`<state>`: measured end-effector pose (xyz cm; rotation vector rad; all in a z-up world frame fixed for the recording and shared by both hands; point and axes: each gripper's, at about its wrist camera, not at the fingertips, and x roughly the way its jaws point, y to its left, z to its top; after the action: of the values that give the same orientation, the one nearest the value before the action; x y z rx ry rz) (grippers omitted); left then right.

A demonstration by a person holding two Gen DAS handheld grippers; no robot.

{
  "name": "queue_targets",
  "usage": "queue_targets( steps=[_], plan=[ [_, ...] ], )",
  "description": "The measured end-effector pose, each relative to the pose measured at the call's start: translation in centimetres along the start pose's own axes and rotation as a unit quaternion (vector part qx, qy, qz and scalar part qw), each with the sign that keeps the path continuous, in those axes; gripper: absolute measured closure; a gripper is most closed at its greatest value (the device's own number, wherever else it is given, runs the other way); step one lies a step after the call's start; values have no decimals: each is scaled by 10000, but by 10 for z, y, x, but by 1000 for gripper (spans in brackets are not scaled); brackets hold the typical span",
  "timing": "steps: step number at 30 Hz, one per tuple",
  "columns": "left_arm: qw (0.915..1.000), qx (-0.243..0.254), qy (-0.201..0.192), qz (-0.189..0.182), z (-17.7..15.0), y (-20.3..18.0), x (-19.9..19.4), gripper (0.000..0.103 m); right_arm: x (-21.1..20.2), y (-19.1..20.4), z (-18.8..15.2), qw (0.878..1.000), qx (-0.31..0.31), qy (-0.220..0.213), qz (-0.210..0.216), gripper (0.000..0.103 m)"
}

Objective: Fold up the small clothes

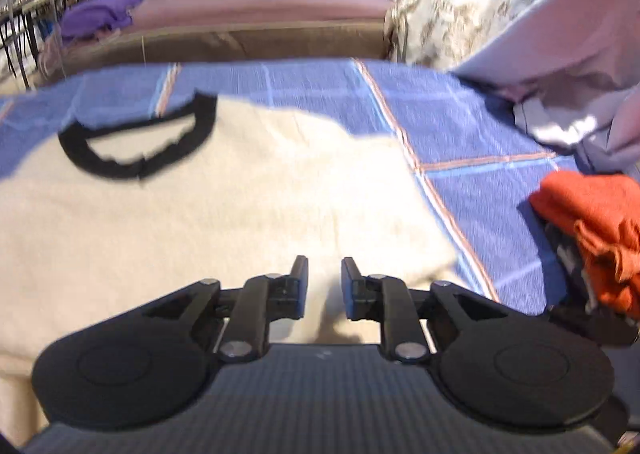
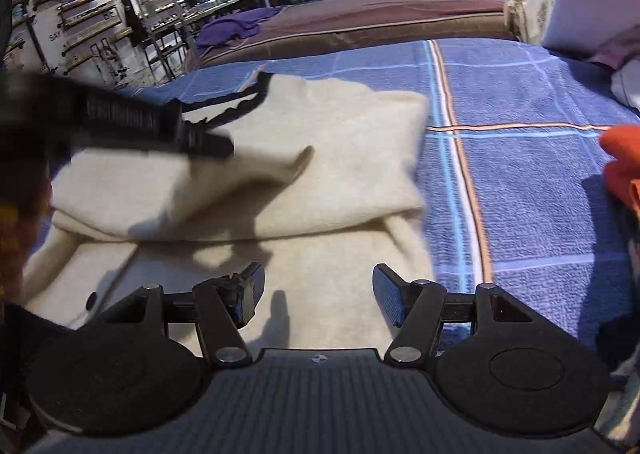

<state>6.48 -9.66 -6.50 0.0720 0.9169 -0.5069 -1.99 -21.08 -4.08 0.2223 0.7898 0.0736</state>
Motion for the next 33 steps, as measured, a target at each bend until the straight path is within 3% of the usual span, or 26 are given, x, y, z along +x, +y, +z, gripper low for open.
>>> queue_targets(
  steps=[3, 4, 10, 15, 17, 20, 21, 23, 24, 25, 27, 30, 33],
  plan=[
    [9996, 54, 186, 208, -35, 8, 4, 42, 2, -8, 3, 9998, 193, -39, 6, 4],
    [9996, 94, 110, 246, -42, 11, -3, 37, 2, -9, 6, 9996, 250, -97, 83, 4],
    [9969, 73, -319, 719, -53, 56, -84, 31, 23, 4, 31, 9962, 369, -260, 740, 4],
    [9892, -531, -641, 1206, -68, 118, -137, 31, 61, 15, 44, 9950, 526, 13, 854, 4],
    [9846, -760, -733, 1395, -79, 140, -147, 31, 77, 14, 44, 9926, 806, 163, 896, 4],
    [9806, -1008, -673, 1542, -88, 164, -148, 31, 83, 18, 42, 9890, 1009, 46, 1082, 5],
    [9803, -1057, -705, 1511, -89, 167, -148, 32, 87, 22, 44, 9869, 1051, 114, 1219, 9],
    [9817, -1068, -789, 1366, -88, 167, -146, 33, 96, 29, 49, 9789, 1149, 458, 1626, 41],
    [9836, -1014, -822, 1246, -86, 164, -145, 33, 102, 32, 51, 9729, 1240, 680, 1829, 80],
    [9858, -912, -858, 1117, -83, 158, -139, 33, 104, 33, 52, 9659, 1381, 835, 2024, 91],
    [9878, -690, -912, 1057, -77, 146, -130, 33, 98, 38, 60, 9592, 1419, 816, 2305, 92],
    [9889, -474, -1043, 944, -67, 134, -118, 31, 70, 45, 83, 9573, 1282, 418, 2556, 92],
    [9891, -194, -1099, 961, -54, 123, -103, 18, 33, 39, 118, 9485, 1375, -147, 2849, 92]
  ],
)
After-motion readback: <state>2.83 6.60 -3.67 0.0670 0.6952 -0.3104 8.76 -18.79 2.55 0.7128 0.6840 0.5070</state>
